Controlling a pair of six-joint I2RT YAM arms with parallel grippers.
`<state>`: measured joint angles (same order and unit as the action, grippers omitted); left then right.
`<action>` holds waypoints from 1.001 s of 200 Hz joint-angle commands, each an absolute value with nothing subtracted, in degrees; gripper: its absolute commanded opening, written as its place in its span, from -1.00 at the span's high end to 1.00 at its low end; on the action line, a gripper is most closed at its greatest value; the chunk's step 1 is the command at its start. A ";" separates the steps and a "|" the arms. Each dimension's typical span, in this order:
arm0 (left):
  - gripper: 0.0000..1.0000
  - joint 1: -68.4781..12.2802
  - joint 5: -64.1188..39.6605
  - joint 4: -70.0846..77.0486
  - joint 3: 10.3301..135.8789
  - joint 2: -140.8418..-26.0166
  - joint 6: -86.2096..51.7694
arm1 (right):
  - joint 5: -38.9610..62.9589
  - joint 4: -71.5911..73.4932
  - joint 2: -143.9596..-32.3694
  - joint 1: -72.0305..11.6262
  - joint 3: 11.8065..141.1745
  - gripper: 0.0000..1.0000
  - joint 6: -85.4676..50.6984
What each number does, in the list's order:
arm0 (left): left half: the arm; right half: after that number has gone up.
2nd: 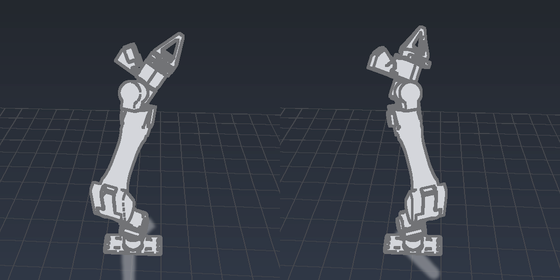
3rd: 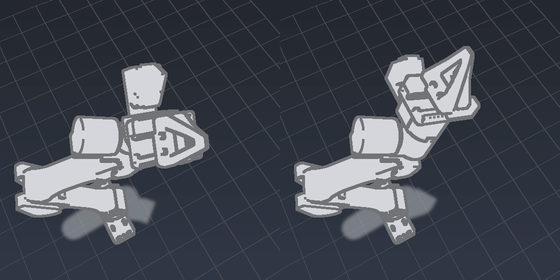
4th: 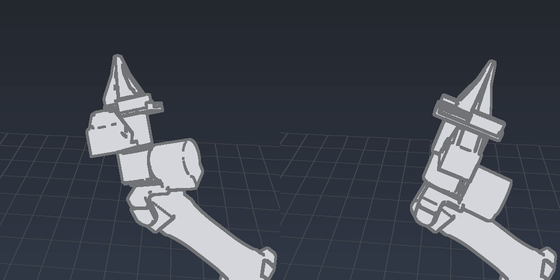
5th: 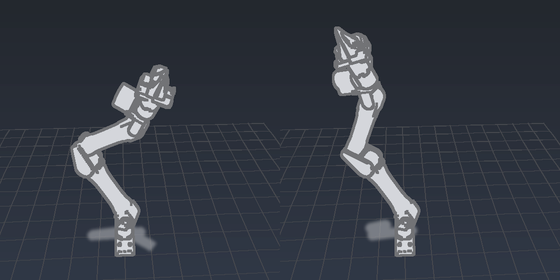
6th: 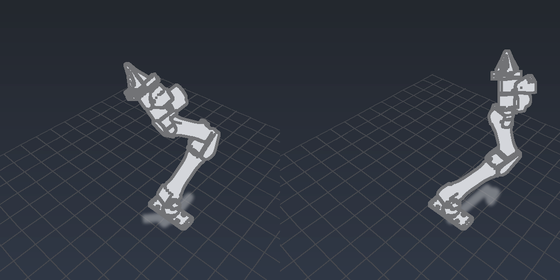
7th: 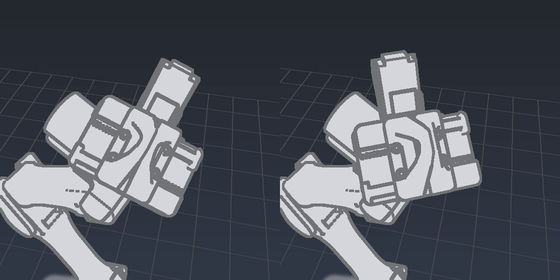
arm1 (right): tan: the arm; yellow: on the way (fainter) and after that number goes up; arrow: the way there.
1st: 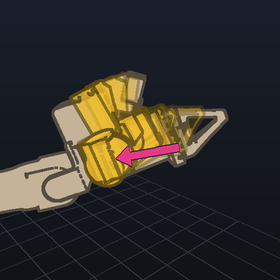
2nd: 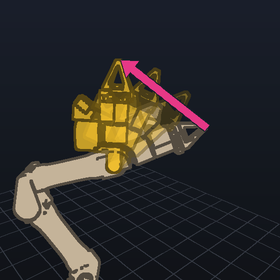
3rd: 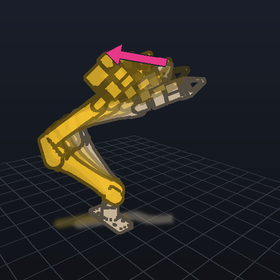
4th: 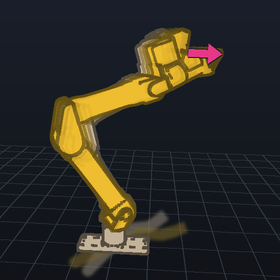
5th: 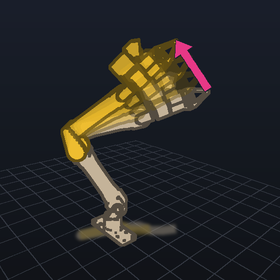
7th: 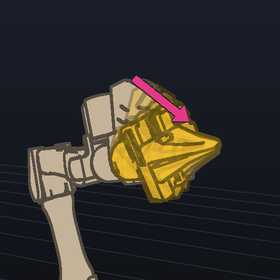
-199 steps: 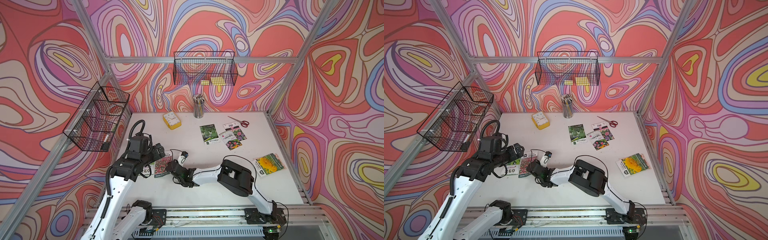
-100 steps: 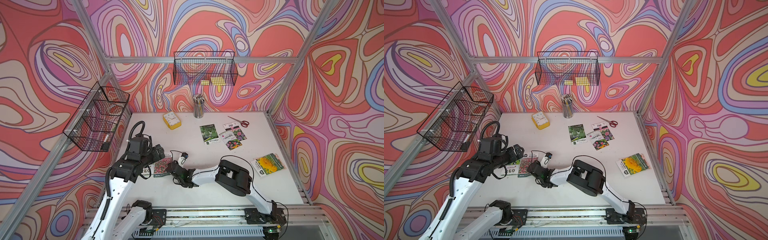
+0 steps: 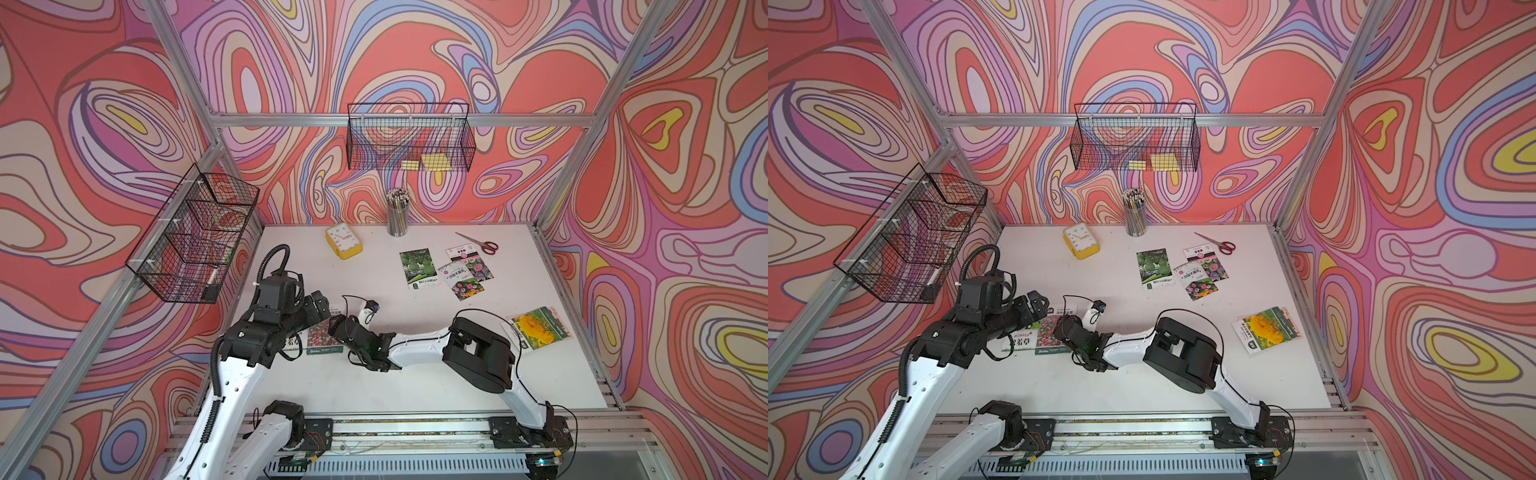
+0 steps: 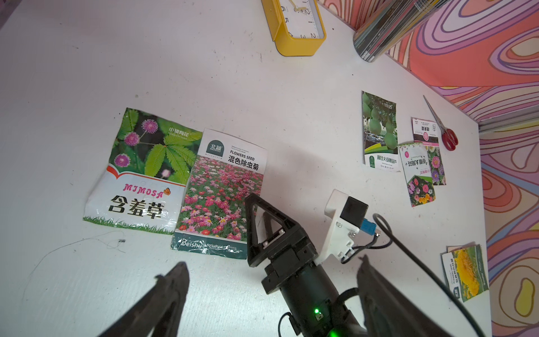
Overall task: Arrange the seed packets in a row
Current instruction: Place the seed packet at the center of the board, then pick up the seed packet from the center of the board.
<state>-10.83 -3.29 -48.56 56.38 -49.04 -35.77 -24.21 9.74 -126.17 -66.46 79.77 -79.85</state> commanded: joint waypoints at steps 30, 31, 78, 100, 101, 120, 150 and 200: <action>-0.89 -10.96 -11.84 -42.59 52.30 -52.56 -35.09 | -20.75 -3.01 -114.10 -60.61 68.74 -0.92 -72.30; -0.90 -10.97 -11.94 -42.30 52.21 -52.73 -35.12 | -20.35 -2.87 -113.87 -60.32 68.47 -0.92 -71.88; -0.98 -13.57 -14.77 -30.77 53.62 -66.39 -36.82 | -17.92 -10.30 -108.58 -50.52 68.42 -0.97 -50.42; -0.99 -15.35 -14.91 -25.90 56.91 -74.68 -38.32 | -12.69 -7.74 -106.18 -42.47 66.03 -0.96 -47.60; -0.98 -15.41 -15.02 -25.69 57.11 -75.05 -38.45 | -12.32 -7.65 -106.17 -42.02 66.02 -0.96 -47.44; -0.98 -17.36 -14.71 -20.98 59.88 -81.89 -40.34 | -7.29 -7.86 -107.66 -34.28 68.18 -0.97 -43.27; -0.98 -21.42 -15.46 -9.92 65.38 -94.77 -42.24 | -2.05 -10.74 -113.64 -25.25 77.57 -0.96 -35.47; -0.98 -23.99 -19.57 -8.73 85.57 -118.38 -39.22 | 12.53 -13.80 -126.49 -13.40 96.30 -0.96 -33.26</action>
